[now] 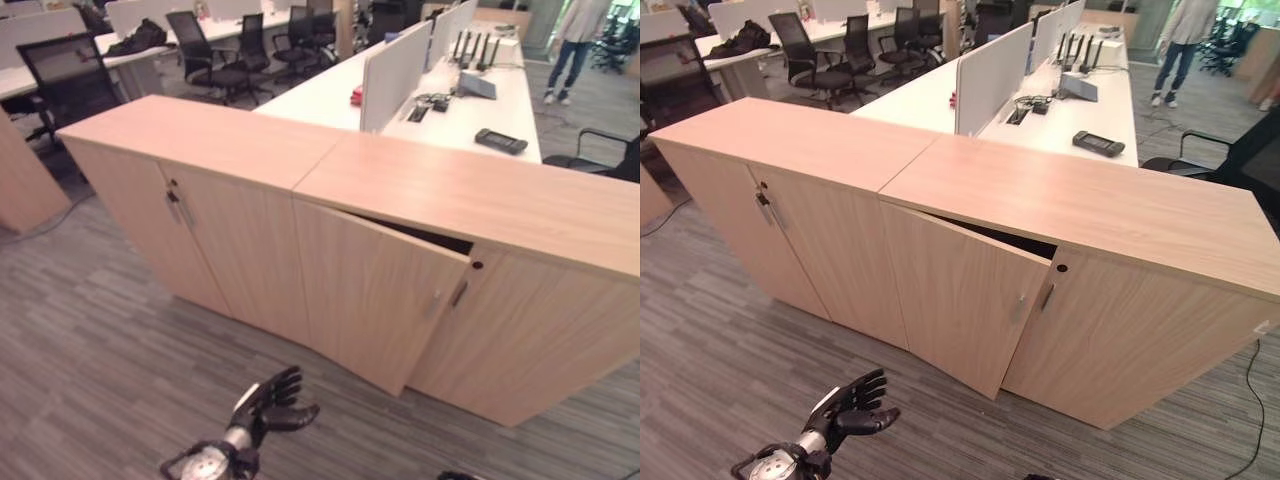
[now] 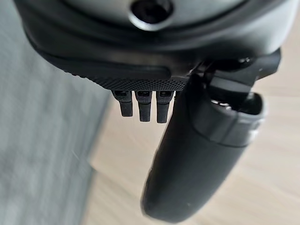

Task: Put the empty folder in the office cabinet

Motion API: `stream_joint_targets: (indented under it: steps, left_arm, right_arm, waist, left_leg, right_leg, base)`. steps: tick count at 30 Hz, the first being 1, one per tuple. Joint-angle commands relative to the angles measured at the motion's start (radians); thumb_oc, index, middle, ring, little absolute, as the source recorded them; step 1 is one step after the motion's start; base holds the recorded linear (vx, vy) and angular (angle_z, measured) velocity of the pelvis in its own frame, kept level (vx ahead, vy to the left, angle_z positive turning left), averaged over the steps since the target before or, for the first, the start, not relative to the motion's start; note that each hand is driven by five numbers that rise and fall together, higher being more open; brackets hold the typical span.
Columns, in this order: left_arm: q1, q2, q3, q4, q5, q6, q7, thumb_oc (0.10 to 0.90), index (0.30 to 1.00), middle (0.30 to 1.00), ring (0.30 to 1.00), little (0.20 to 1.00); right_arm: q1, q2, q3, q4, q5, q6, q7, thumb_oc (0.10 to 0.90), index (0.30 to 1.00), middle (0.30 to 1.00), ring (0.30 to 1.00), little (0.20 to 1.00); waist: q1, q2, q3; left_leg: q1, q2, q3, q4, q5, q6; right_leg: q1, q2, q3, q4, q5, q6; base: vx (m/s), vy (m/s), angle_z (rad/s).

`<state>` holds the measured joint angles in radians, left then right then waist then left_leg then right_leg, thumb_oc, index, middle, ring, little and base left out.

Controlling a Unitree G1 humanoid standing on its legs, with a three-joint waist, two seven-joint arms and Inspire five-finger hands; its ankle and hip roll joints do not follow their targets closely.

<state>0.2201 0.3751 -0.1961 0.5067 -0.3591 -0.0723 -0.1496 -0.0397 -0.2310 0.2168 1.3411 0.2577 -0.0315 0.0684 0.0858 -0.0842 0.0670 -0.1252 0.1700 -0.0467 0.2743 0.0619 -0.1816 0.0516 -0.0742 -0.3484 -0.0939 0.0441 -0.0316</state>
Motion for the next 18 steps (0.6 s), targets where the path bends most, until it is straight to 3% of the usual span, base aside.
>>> stream_joint_targets:
  steps: [1,3,7,10,11,14,18]
  left_arm:
    - [-0.055,0.014,0.071,-0.099,0.193,-0.168,0.112,0.800,0.900,0.900,0.900,0.900]
    - [-0.043,0.009,0.070,-0.031,0.223,-0.154,0.117,0.800,0.900,0.900,0.900,0.900]
    - [-0.055,-0.017,0.135,0.152,0.089,-0.129,0.096,0.800,0.900,0.900,0.900,0.900]
    - [-0.083,-0.060,0.194,0.414,0.022,-0.110,0.087,0.800,0.900,0.900,0.900,0.900]
    - [-0.084,-0.060,0.194,0.415,0.022,-0.110,0.087,0.800,0.900,0.900,0.900,0.900]
    - [-0.127,-0.093,0.216,0.733,0.072,-0.089,0.118,0.800,0.900,0.900,0.900,0.900]
    - [-0.111,-0.095,0.231,0.795,0.087,-0.084,0.125,0.800,0.900,0.900,0.900,0.900]
  right_arm:
    - [-0.072,-0.012,0.015,0.019,0.028,-0.050,-0.007,0.800,0.900,0.900,0.900,0.900]
    - [-0.078,-0.009,0.021,0.020,0.027,-0.049,-0.005,0.800,0.900,0.900,0.900,0.900]
    - [-0.082,-0.012,0.036,0.015,0.025,-0.052,0.002,0.800,0.900,0.900,0.900,0.900]
    - [-0.078,-0.005,0.037,0.028,0.012,-0.046,0.013,0.800,0.900,0.900,0.900,0.900]
    - [-0.078,-0.005,0.037,0.028,0.012,-0.046,0.013,0.800,0.900,0.900,0.900,0.900]
    - [-0.056,0.005,0.027,0.030,0.015,-0.045,0.011,0.800,0.900,0.900,0.900,0.900]
    - [-0.029,0.012,0.029,0.021,0.018,-0.048,0.009,0.800,0.900,0.900,0.900,0.900]
  waist:
    - [0.029,-0.018,0.029]
    - [0.048,-0.022,0.036]
    - [0.064,-0.001,0.053]
    - [0.063,0.014,0.021]
    - [0.061,0.014,0.020]
    - [0.038,0.023,-0.027]
    - [0.021,0.027,-0.048]
  left_leg:
    - [-0.031,-0.193,-0.012,0.072,-0.185,0.126]
    - [-0.062,-0.218,-0.045,0.047,-0.163,0.127]
    - [-0.096,-0.264,-0.140,-0.042,-0.089,0.118]
    - [0.000,-0.237,-0.164,-0.193,-0.059,0.131]
    - [-0.001,-0.238,-0.165,-0.195,-0.056,0.131]
    - [0.056,-0.205,-0.162,-0.315,-0.008,0.129]
    - [0.077,-0.194,-0.173,-0.362,0.005,0.128]
  right_leg:
    - [0.024,-0.004,-0.014,0.046,-0.073,0.080]
    - [0.024,0.007,0.003,0.050,-0.073,0.083]
    - [0.028,0.037,0.057,0.059,-0.075,0.087]
    - [0.032,0.054,0.087,0.055,-0.077,0.091]
    - [0.029,0.053,0.086,0.055,-0.076,0.091]
    - [0.025,0.050,0.096,0.043,-0.075,0.096]
    - [0.026,0.047,0.103,0.031,-0.065,0.100]
  base:
    - [0.02,-0.043,-0.20]
    - [0.02,0.005,-0.08]
    - [0.01,0.038,-0.35]
    - [0.07,0.079,-0.73]
    - [0.06,0.081,-0.62]
    - [0.09,0.128,-0.27]
    - [0.04,0.077,-0.14]
